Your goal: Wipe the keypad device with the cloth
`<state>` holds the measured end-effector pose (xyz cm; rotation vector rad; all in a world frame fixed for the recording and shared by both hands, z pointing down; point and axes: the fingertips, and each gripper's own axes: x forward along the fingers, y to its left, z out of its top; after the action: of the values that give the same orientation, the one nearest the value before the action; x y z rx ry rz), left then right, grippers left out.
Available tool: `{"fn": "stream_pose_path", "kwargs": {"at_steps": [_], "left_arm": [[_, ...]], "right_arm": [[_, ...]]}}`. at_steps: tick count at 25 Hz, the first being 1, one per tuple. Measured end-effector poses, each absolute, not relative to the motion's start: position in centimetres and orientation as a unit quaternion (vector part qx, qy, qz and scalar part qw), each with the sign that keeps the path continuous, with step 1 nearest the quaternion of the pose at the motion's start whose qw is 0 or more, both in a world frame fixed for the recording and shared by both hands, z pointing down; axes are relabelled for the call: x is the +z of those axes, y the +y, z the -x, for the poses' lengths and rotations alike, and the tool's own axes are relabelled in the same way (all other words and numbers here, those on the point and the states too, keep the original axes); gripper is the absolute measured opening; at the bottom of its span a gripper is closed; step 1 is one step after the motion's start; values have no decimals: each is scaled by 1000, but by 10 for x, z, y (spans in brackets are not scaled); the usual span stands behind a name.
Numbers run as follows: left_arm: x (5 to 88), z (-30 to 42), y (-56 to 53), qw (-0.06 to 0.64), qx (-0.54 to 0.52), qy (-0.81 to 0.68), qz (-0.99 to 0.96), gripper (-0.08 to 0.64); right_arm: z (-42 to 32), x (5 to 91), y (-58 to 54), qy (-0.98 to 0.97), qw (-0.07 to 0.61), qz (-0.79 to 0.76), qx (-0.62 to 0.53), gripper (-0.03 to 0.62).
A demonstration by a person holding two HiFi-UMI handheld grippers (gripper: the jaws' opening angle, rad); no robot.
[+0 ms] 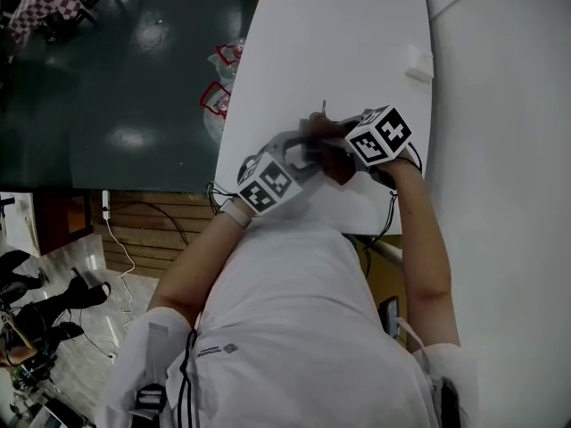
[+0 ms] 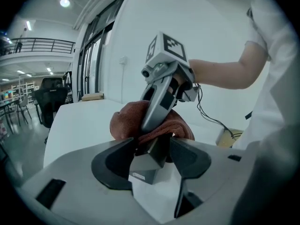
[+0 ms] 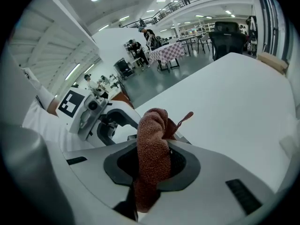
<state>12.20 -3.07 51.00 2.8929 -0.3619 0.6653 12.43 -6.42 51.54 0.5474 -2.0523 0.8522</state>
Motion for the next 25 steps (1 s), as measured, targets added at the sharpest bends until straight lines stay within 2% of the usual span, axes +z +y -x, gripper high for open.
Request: {"fn": "stream_pose_path", "kwargs": {"at_steps": [8,14,25], "left_arm": [[532,-106,-31,138,231,-161,-950,233],[532,-108,-31,148,222,-161,-950,233],[533,-108,-32,152,216,-165,-950,233]], "right_arm": [[-111,505,-60,-858,368,-190,305,83],[-103,513,-58,-848,402,-172,299,83],[-99,525,-71,-810,427,-177,361,83]]}}
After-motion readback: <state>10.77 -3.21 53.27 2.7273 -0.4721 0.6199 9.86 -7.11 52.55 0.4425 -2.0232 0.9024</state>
